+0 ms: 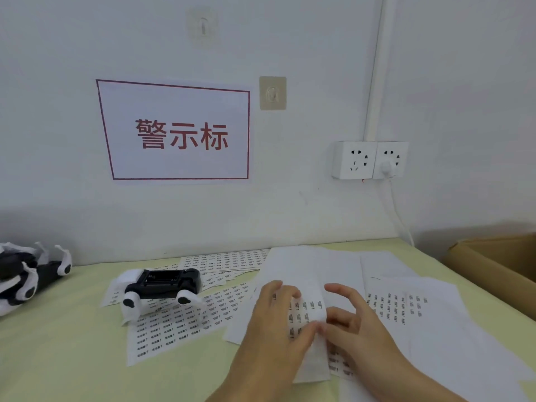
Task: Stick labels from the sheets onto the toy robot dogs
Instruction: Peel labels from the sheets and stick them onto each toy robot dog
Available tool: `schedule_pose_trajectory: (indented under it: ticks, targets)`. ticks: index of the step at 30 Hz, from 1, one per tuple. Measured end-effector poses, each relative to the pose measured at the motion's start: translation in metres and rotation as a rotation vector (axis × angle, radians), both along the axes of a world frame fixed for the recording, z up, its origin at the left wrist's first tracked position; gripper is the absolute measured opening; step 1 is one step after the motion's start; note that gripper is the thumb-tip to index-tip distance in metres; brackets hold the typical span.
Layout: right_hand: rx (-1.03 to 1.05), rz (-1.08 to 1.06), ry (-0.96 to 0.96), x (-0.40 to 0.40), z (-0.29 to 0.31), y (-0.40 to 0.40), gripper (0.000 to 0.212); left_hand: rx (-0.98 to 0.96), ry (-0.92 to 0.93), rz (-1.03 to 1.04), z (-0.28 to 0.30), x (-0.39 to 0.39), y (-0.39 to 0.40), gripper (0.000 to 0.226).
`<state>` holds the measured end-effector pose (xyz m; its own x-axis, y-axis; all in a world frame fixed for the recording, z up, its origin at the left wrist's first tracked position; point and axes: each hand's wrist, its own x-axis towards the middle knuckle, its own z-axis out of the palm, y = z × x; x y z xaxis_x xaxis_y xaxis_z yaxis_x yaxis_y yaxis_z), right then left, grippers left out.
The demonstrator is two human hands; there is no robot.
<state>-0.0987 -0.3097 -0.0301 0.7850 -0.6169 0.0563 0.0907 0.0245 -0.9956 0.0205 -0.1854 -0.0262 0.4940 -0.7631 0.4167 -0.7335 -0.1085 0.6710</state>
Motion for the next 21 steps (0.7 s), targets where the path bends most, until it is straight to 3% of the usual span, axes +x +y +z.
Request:
schedule_pose_trajectory:
  ticks: [6, 16, 21]
  targets:
    - [0.152, -0.105, -0.055, 0.004, -0.001, 0.0, 0.013, -0.226, 0.066, 0.008, -0.014, -0.006, -0.011, 0.018]
    - [0.184, -0.067, -0.052, 0.002, 0.002, 0.0, 0.014, -0.19, -0.156, 0.054, -0.018, -0.011, -0.009, 0.015]
    - [-0.066, -0.106, 0.023, 0.002, 0.001, 0.004, 0.016, -0.212, -0.395, 0.207, -0.017, -0.011, -0.011, 0.014]
